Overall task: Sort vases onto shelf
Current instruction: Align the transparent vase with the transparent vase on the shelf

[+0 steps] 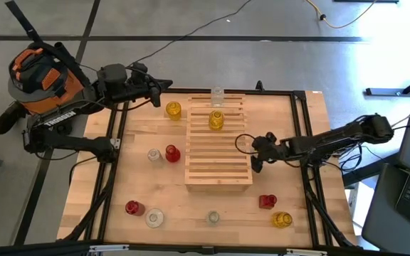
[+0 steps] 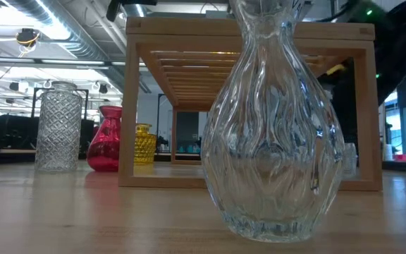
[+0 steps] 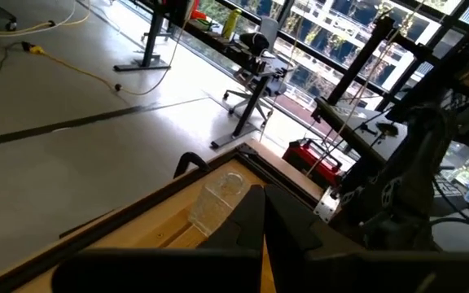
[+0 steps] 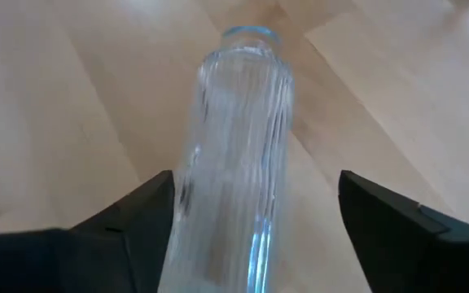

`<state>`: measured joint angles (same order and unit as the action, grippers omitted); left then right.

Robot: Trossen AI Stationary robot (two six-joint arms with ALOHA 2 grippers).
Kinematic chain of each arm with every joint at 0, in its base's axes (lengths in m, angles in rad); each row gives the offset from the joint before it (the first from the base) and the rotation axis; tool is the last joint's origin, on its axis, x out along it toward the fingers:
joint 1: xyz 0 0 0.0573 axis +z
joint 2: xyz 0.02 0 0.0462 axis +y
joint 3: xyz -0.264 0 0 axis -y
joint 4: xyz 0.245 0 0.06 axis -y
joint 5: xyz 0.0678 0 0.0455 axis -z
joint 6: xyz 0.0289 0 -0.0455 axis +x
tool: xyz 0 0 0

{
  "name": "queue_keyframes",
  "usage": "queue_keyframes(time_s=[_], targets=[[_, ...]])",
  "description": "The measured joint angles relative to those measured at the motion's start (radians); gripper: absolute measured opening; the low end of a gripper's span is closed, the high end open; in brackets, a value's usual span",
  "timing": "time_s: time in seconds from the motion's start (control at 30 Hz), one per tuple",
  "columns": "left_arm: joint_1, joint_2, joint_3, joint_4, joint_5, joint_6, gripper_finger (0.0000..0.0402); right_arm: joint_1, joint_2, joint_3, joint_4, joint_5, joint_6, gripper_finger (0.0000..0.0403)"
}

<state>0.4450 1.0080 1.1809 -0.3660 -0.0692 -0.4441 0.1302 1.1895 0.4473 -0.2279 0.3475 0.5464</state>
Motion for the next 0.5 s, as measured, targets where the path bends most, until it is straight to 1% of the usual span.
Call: queue_keyframes(time_s=[0.07,0.2,0.27,0.37,0.5], targets=[[0.0,0.0,0.0,0.0,-0.005,0.0,0.0,-0.028,0.043,0.0,0.06,-0.019,-0.032,0.0307],[0.0,0.0,0.0,0.0,-0.018,-0.025,0.0,-0.091,0.134,0.001,0.197,-0.165,-0.081,0.0307],[0.0,0.0,0.0,0.001,-0.019,-0.026,0.0,-0.112,0.191,0.001,0.226,-0.187,-0.084,0.0298],[-0.001,0.0,0.0,0.0,-0.018,-0.037,0.0,-0.138,0.253,0.004,0.242,-0.198,-0.081,0.0267],[-0.006,0.0,0.0,-0.005,-0.016,-0.052,0.0,-0.143,0.275,0.005,0.24,-0.194,-0.08,0.0193]])
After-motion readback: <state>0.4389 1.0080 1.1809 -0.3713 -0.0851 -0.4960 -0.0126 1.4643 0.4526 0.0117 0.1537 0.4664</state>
